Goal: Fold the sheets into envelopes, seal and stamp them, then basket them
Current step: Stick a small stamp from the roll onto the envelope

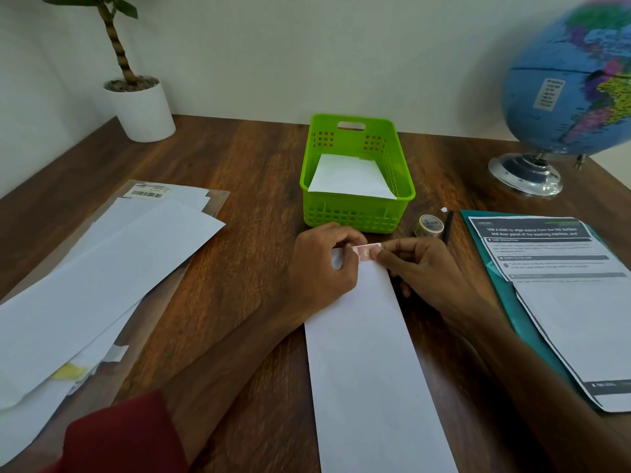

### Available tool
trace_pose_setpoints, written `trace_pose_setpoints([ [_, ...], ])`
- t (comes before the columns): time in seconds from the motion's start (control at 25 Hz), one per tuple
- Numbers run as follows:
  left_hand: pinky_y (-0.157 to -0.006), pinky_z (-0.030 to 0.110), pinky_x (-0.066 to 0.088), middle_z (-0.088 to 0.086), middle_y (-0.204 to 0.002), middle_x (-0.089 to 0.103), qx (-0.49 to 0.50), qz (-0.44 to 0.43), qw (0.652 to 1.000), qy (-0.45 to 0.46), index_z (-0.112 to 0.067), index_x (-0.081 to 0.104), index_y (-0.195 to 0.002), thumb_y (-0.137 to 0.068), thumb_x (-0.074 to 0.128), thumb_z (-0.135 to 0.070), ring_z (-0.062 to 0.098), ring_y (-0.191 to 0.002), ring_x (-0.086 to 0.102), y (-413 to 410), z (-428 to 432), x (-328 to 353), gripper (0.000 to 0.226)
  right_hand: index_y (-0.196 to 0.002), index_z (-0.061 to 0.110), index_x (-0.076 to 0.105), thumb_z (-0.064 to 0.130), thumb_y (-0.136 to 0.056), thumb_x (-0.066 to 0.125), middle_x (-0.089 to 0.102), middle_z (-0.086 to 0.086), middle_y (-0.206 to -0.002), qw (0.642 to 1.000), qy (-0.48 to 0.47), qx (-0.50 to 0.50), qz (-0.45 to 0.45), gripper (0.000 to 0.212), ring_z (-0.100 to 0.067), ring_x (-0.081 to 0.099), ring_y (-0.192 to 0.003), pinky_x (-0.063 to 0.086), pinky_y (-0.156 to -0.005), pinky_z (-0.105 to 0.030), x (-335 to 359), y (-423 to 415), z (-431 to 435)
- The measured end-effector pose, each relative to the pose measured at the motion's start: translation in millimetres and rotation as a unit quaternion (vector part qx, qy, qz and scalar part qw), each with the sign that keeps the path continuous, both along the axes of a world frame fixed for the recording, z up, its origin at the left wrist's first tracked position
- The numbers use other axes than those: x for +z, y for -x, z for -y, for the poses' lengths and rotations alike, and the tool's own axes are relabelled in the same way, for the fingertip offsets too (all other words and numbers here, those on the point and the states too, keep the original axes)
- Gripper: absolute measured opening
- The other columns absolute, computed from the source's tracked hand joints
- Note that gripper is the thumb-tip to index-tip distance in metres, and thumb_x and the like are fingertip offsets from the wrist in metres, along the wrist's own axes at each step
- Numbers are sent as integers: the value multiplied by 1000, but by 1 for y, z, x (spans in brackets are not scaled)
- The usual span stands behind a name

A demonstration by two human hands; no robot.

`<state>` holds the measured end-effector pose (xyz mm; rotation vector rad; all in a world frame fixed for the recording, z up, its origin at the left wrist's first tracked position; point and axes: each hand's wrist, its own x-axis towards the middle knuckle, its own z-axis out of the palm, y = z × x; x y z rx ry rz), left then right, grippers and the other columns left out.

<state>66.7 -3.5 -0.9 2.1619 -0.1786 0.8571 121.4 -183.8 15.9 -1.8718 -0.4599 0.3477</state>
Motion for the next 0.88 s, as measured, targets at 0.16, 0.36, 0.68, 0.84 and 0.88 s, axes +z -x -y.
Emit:
trace_pose_setpoints([
  [0.16,-67,18,53,-6,-78,74,12,-35,999,34,-11,77,-83,-86,69,-14,7,-72,66,2,1,0,9,-105,20,80,26,-98,67,79,3,-82,1000,1,-2,8,16,-4,57,-56,43,-44,-19,-2,-1,1],
  [0.36,-60,22,50,-5,-71,71,27,-66,997,31,-11,74,-77,-85,66,-22,10,-67,63,1,2,-1,17,-104,19,80,25,-98,67,79,-1,-85,1000,-3,16,27,16,-16,59,-62,43,-44,-20,-3,1,-1],
  [0.68,-56,18,44,-12,-69,67,34,-119,992,-8,-22,70,-75,-83,69,-41,7,-64,61,1,-2,-2,21,-103,17,80,22,-99,66,79,-1,-84,999,-11,-31,19,15,-28,56,-60,43,-46,-23,-8,-4,1],
  [0.84,-57,22,48,-9,-74,69,4,-151,988,-1,-18,72,-80,-80,63,-39,9,-67,62,1,-5,1,23,-106,15,78,18,-102,62,80,-1,-88,1000,-7,-18,11,17,-30,59,-64,45,-47,-23,-11,-6,-1],
  [0.88,-58,24,50,-8,-75,70,1,-150,989,6,-17,72,-80,-80,63,-37,10,-69,63,1,-5,1,23,-106,16,77,17,-103,59,80,0,-89,1000,-8,-10,1,19,-29,61,-67,46,-47,-22,-11,-7,-1],
])
